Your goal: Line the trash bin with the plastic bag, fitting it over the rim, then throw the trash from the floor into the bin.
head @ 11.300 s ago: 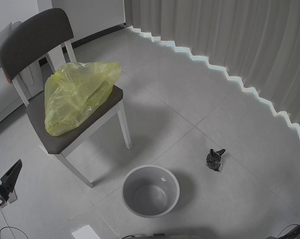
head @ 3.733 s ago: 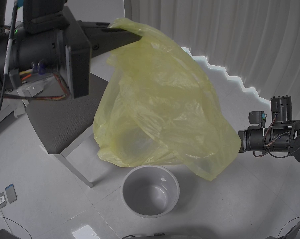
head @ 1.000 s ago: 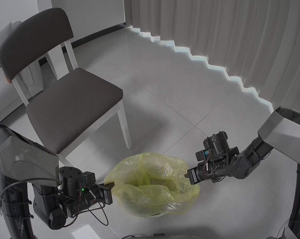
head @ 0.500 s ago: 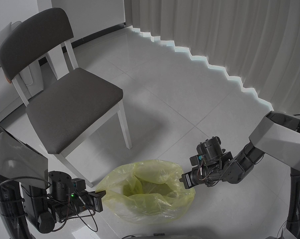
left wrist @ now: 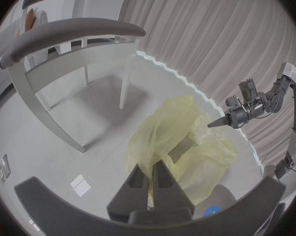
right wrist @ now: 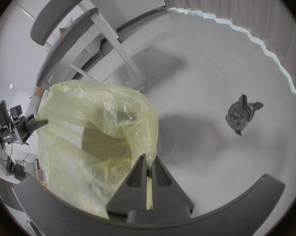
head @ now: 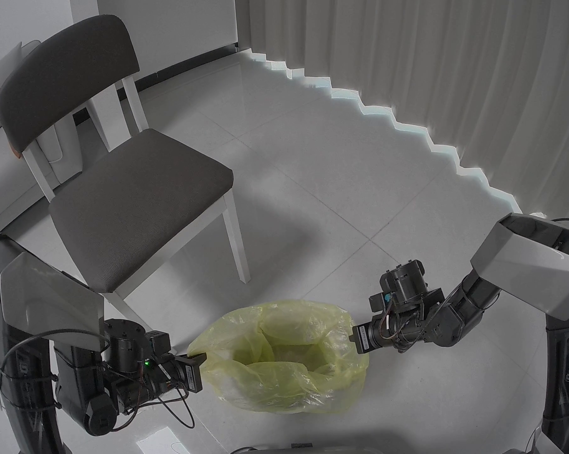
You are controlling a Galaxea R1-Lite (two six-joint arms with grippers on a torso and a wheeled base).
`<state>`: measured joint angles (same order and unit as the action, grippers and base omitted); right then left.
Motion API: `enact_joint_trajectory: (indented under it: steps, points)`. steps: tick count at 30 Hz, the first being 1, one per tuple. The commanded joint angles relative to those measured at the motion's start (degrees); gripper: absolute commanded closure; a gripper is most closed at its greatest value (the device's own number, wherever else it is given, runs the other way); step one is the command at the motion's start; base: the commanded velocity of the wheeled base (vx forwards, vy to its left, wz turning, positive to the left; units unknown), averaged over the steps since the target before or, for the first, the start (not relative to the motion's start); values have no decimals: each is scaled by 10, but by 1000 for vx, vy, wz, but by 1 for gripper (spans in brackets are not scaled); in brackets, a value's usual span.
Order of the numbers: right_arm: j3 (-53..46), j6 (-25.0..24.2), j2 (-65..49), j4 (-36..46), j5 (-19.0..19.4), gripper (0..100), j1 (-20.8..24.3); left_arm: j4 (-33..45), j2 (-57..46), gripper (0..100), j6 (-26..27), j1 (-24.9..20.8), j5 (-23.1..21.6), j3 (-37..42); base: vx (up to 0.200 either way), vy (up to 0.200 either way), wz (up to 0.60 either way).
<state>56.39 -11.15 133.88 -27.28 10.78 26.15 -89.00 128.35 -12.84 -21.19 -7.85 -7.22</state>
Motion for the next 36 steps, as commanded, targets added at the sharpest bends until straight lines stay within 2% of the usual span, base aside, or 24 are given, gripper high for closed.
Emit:
enact_joint_trajectory:
  steps: [1, 6, 9, 21, 23, 32, 36]
  points:
    - [-31, 3, 2, -5, -1, 100, -6, -10, 27, 100, 1, -2, -1, -6, 0, 0, 0]
    - [-85, 10, 2, -57, -3, 100, 0, -10, 27, 100, 2, -3, -9, 9, 0, 0, 0]
    - [-103, 30, 8, -95, -4, 100, 3, -10, 33, 100, 27, 4, -13, -1, 0, 0, 0]
    - [-12, 49, 71, -80, -4, 100, -25, -10, 98, 100, 33, 25, -12, -112, 0, 0, 0]
    - [20, 49, 82, -58, -3, 100, -29, -10, 114, 100, 33, 29, -12, -131, 0, 0, 0]
    - [17, 53, 64, -40, -2, 100, -28, -10, 74, 100, 32, 33, -18, -97, 0, 0, 0]
    - [-22, 58, 53, -46, -2, 100, -13, -10, 61, 100, 32, 22, -25, -52, 0, 0, 0]
